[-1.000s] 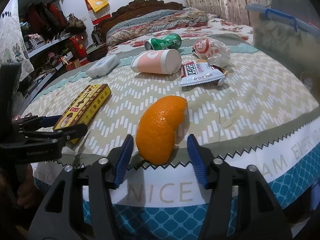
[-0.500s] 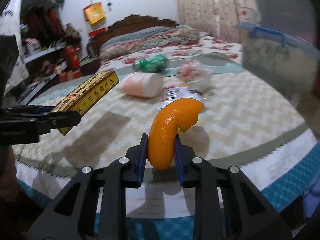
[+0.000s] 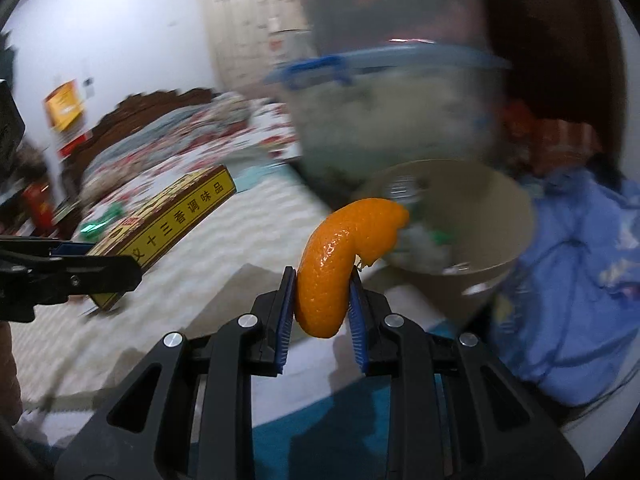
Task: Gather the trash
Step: 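Carry box and orange peel to the beige bin and open both grippers, then grasp the white snack wrapper with the right gripper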
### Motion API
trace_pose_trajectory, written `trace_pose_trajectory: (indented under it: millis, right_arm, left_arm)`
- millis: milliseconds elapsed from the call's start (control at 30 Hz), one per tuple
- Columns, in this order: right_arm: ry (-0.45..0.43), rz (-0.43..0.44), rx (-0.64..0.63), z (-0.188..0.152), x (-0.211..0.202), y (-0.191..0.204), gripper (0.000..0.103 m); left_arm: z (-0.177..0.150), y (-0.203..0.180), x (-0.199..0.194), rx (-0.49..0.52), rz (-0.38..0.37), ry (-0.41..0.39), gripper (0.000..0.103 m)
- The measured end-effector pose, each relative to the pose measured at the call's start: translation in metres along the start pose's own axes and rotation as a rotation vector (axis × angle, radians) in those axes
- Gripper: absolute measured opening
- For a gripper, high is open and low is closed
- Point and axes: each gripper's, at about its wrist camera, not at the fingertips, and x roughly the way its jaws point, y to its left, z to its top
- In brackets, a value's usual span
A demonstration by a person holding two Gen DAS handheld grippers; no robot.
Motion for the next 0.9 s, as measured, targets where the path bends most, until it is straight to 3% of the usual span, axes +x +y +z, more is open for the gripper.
trace_pose_trajectory:
  millis: [167, 233, 267, 300, 367, 433, 600, 767, 900]
  right_arm:
    - [-0.002, -0.083, 0.083, 0.022, 0.024, -0.061, 0.031]
    - [-0.001, -0.131, 0.090, 0.031, 0.036, -0.077, 0.043]
    - [0.004, -0.153, 0.092, 0.034, 0.040, -0.081, 0.066]
    - [-0.010, -0.180, 0.103, 0.035, 0.038, -0.086, 0.071]
    - [-0.060, -0.201, 0.135, 0.036, 0.028, -0.096, 0.071]
    - [-0.082, -0.213, 0.151, 0.035, 0.021, -0.097, 0.071]
    - [-0.111, -0.149, 0.206, 0.013, -0.006, -0.083, 0.071]
    - [-0.068, -0.016, 0.208, -0.006, -0.011, -0.039, 0.071]
    - [-0.024, 0.069, 0.133, -0.016, -0.006, 0.011, 0.071]
  left_arm:
    - [0.054, -0.040, 0.059, 0.072, -0.054, 0.048, 0.057]
    - [0.073, -0.055, 0.084, 0.104, -0.039, 0.047, 0.063]
    - [0.084, -0.061, 0.096, 0.121, -0.013, 0.041, 0.075]
    - [0.091, -0.064, 0.101, 0.129, 0.009, 0.030, 0.075]
    - [0.104, -0.065, 0.108, 0.118, 0.038, 0.015, 0.074]
    - [0.106, -0.056, 0.100, 0.070, 0.007, 0.005, 0.074]
    - [0.070, -0.023, 0.048, 0.015, -0.014, -0.041, 0.075]
    - [-0.014, 0.026, -0.017, -0.047, -0.075, -0.050, 0.075]
    - [-0.090, 0.058, -0.054, -0.093, -0.046, -0.055, 0.075]
